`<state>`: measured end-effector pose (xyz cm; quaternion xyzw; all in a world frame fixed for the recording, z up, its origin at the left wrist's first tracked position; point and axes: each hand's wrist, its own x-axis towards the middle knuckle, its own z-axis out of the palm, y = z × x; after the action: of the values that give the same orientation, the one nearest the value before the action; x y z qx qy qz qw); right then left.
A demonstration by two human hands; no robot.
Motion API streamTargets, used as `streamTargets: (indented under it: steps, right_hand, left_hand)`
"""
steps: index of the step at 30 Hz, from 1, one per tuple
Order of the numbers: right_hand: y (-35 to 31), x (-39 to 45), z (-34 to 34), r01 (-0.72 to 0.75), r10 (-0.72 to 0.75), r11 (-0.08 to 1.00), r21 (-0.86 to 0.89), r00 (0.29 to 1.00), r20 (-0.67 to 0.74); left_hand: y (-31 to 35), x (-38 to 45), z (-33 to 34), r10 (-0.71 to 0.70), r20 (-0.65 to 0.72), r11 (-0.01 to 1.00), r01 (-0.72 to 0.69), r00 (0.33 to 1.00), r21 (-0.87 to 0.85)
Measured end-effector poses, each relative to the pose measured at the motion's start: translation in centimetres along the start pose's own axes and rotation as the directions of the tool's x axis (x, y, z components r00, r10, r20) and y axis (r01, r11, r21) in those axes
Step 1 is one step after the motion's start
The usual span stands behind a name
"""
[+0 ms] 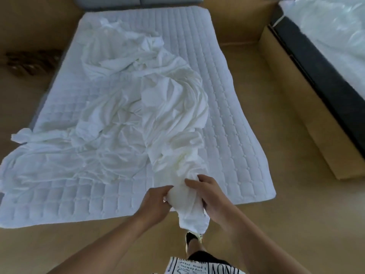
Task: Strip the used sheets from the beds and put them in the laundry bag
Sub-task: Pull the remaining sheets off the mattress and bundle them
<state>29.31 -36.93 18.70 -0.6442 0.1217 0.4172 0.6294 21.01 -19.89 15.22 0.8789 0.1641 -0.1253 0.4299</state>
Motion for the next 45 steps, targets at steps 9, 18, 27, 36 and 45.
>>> streamTargets:
  steps: [9, 18, 27, 36, 45]
  right_hand:
    - [5.9, -14.1, 2.7, 0.241, -0.223, 0.96, -0.141, 0.966, 0.133]
    - [8.3, -18.5, 3.1, 0.384, -0.337, 0.823, -0.418, 0.923, 0.184]
    - [6.6, -18.1, 1.2, 0.353, -0.293, 0.86, -0.368, 0.933, 0.21]
    - [4.6, -19.6, -2.1, 0.161, 0.17, 0.582, -0.797, 0.935, 0.313]
    - [-0.2, -15.7, -5.1, -0.051, 0.018, 0.993, 0.111, 0.961, 0.276]
  left_hand:
    - [0.4, -13.8, -1.5, 0.095, 0.104, 0.994, -0.088, 0.99, -0.071]
    - [2.1, -19.4, -1.9, 0.038, 0.13, 0.982, -0.013, 0.991, -0.186]
    - [6.8, -18.2, -2.2, -0.235, -0.006, 0.935, 0.225, 0.972, -0.275]
    - [5.8, -15.3, -0.3, -0.391, 0.079, 0.829, 0.388, 0.917, -0.403]
    - [7.8, -14.7, 2.7, -0.306, 0.244, 0.34, 0.345, 0.92, -0.875]
